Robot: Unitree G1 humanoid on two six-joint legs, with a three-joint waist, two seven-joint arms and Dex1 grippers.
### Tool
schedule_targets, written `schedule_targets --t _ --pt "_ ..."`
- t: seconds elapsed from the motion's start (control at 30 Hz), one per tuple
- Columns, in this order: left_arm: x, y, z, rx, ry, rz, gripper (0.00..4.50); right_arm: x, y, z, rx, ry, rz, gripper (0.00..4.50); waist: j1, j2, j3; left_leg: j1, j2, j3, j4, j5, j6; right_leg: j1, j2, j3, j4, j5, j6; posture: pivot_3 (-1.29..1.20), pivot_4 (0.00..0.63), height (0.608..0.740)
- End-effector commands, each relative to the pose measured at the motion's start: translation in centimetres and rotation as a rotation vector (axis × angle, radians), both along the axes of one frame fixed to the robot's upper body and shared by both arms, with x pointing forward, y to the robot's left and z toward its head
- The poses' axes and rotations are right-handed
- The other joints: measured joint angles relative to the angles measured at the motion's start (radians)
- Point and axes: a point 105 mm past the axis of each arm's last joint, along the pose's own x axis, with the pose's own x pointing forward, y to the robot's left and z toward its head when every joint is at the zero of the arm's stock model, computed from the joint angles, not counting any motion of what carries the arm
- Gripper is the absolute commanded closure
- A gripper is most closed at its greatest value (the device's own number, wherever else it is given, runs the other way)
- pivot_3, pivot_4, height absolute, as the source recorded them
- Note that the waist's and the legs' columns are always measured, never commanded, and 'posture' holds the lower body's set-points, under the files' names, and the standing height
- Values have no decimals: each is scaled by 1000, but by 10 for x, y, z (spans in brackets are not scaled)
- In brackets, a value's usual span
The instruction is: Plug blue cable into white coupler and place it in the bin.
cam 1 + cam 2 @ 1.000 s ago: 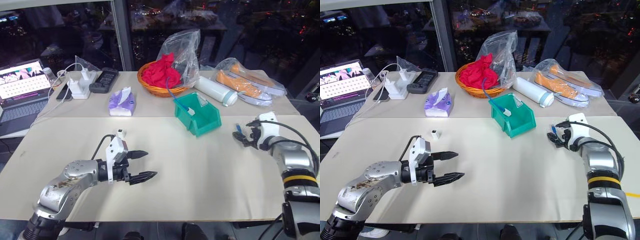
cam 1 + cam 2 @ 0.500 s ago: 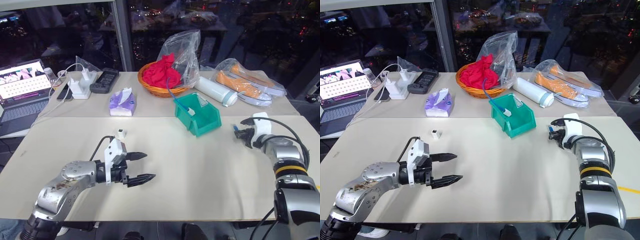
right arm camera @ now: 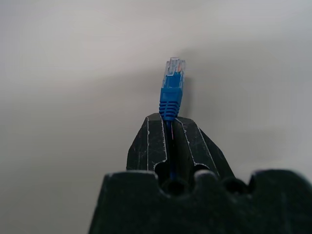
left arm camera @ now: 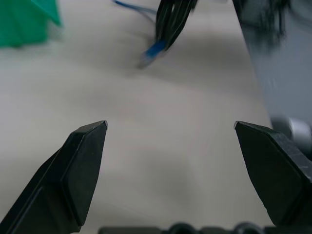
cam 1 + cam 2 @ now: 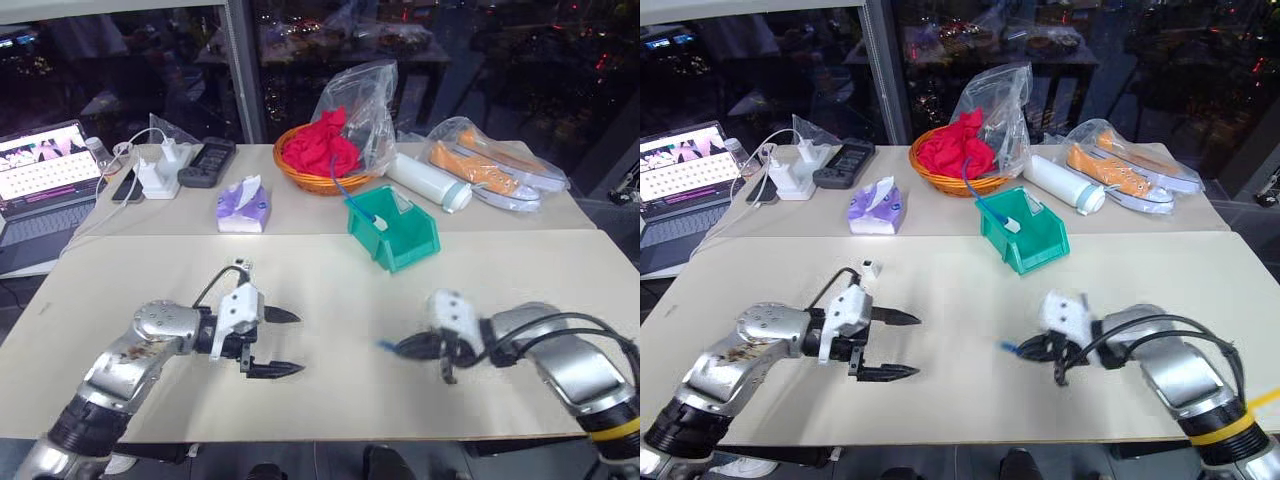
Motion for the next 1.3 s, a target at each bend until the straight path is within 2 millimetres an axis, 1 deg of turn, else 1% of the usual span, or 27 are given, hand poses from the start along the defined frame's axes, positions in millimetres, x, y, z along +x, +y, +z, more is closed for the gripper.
schedule_targets --t 0.03,0.07,0.1,0.13,0.23,0.3,0.33,0.37,0.4,0.5,0.57,0.6,0.63,0.73,0.83,0.9,0.93,0.97,1.0,1.03,1.07,1.13,1.17,1.23,1.27,1.3 --pt "7 -10 1 45 -81 -96 0 -2 21 7 -25 -24 93 3624 2 0 0 0 0 0 1 0 0 0 0 0 0 0 0 0 150 740" --pt "9 -12 1 48 -85 -108 0 -2 26 8 -20 -26 112 3433 4 0 0 -1 0 0 1 0 0 -1 0 0 0 0 0 0 150 740" --pt "11 -15 0 56 -98 -119 0 0 29 9 -13 -27 119 3010 6 0 0 -1 0 0 1 0 0 -1 0 0 0 0 0 0 150 740" --pt "15 -19 -1 61 -111 -124 0 2 31 10 -14 -39 119 2752 7 0 0 -1 0 -1 1 0 0 -1 0 -1 0 0 0 0 150 740" --pt "19 -33 -4 63 -118 -159 0 9 28 15 -21 -73 100 1677 10 0 0 -3 0 -1 1 0 0 -2 0 -2 0 0 0 0 150 740" --pt "17 -42 -9 62 -113 -192 0 12 23 25 1 -106 67 1014 8 0 0 -5 0 -1 2 3 -5 -2 0 -2 1 1 0 0 150 740" --pt "14 -46 -11 66 -115 -214 0 13 22 31 15 -135 46 534 7 0 0 -5 0 -1 2 3 -5 -2 0 -2 2 1 1 0 150 740" --pt "12 -51 -13 62 -114 -232 0 15 19 39 38 -159 15 327 7 0 0 -6 0 -1 2 3 -5 -3 0 -2 2 1 1 0 150 740" --pt "9 -57 -15 54 -109 -251 0 16 16 48 72 -173 -25 23 7 0 0 -6 0 -1 2 3 -5 -3 0 -2 2 1 1 0 150 740" --pt "10 -74 -22 45 -126 -265 0 18 4 69 168 -207 -169 23 13 0 0 -7 0 -2 2 3 -5 -3 0 -3 2 1 1 0 150 740" --pt "14 -81 -26 55 -145 -265 0 13 -2 75 199 -206 -226 23 19 -1 0 -7 0 -2 3 2 -4 -3 0 -3 3 1 1 0 150 740" --pt "18 -83 -30 65 -151 -255 0 7 -4 76 212 -201 -252 23 25 -1 0 -6 0 -2 3 2 -3 -2 0 -3 4 1 1 0 150 740" --pt "23 -85 -33 78 -158 -241 0 0 -6 76 227 -183 -272 23 28 -1 0 -6 0 -2 4 0 1 -2 0 -3 4 1 1 0 150 740" --pt "30 -82 -46 132 -175 -249 0 -27 -11 68 274 -81 -313 23 32 -1 0 -6 0 -2 4 -1 2 -2 0 -3 5 1 0 0 150 740" --pt "32 -84 -50 127 -158 -260 0 -50 -23 57 263 -13 -373 23 37 -1 0 -6 -1 -2 7 -1 3 0 0 -3 6 1 1 0 150 740" --pt "33 -87 -51 122 -152 -274 0 -60 -28 53 253 17 -403 23 39 -1 0 -6 -1 -2 11 -3 5 1 0 -3 6 1 1 0 150 740" --pt "33 -89 -51 113 -146 -279 531 -64 -30 52 251 25 -415 0 39 -1 0 -5 -1 -2 14 -4 7 2 0 -3 6 1 1 0 150 740" --pt "32 -91 -50 99 -136 -282 702 -67 -31 51 252 30 -429 0 39 -1 0 -5 -1 -2 14 -4 7 2 0 -3 6 1 1 0 150 740" --pt "32 -94 -50 86 -122 -286 1163 -70 -32 49 250 36 -442 0 39 -1 0 -3 -1 -2 15 -4 7 4 0 -2 6 1 1 0 150 740" --pt "32 -96 -50 79 -112 -291 1478 -73 -32 47 247 42 -450 0 40 -1 0 -2 -1 -2 15 -4 7 6 0 -2 7 1 1 0 150 740" --pt "32 -98 -49 65 -101 -290 1891 -76 -32 45 250 52 -461 0 41 -1 0 2 -1 -2 14 -4 7 9 0 -2 7 0 1 0 150 740" --pt "31 -101 -49 51 -86 -294 2517 -79 -31 41 260 66 -483 0 41 -1 0 5 -1 -2 14 -5 8 15 0 -3 6 -1 2 0 150 740" --pt "30 -102 -50 51 -84 -298 2978 -80 -31 39 269 75 -498 0 41 -1 0 5 -1 -2 14 -5 8 16 0 -3 5 -1 2 0 150 740" --pt "30 -102 -51 56 -85 -302 3587 -81 -31 35 289 98 -541 0 41 -1 0 6 -1 -3 14 -5 8 16 0 -3 5 -1 2 0 150 740" --pt "30 -102 -51 56 -84 -302 3983 -81 -31 32 304 110 -568 0 41 -1 0 6 -1 -3 14 -5 8 16 0 -3 5 -1 2 0 150 740" --pt "31 -102 -50 49 -81 -292 4422 -83 -26 29 358 147 -602 0 41 -1 0 7 -1 -3 14 -5 8 15 0 -3 5 -1 2 0 150 740"
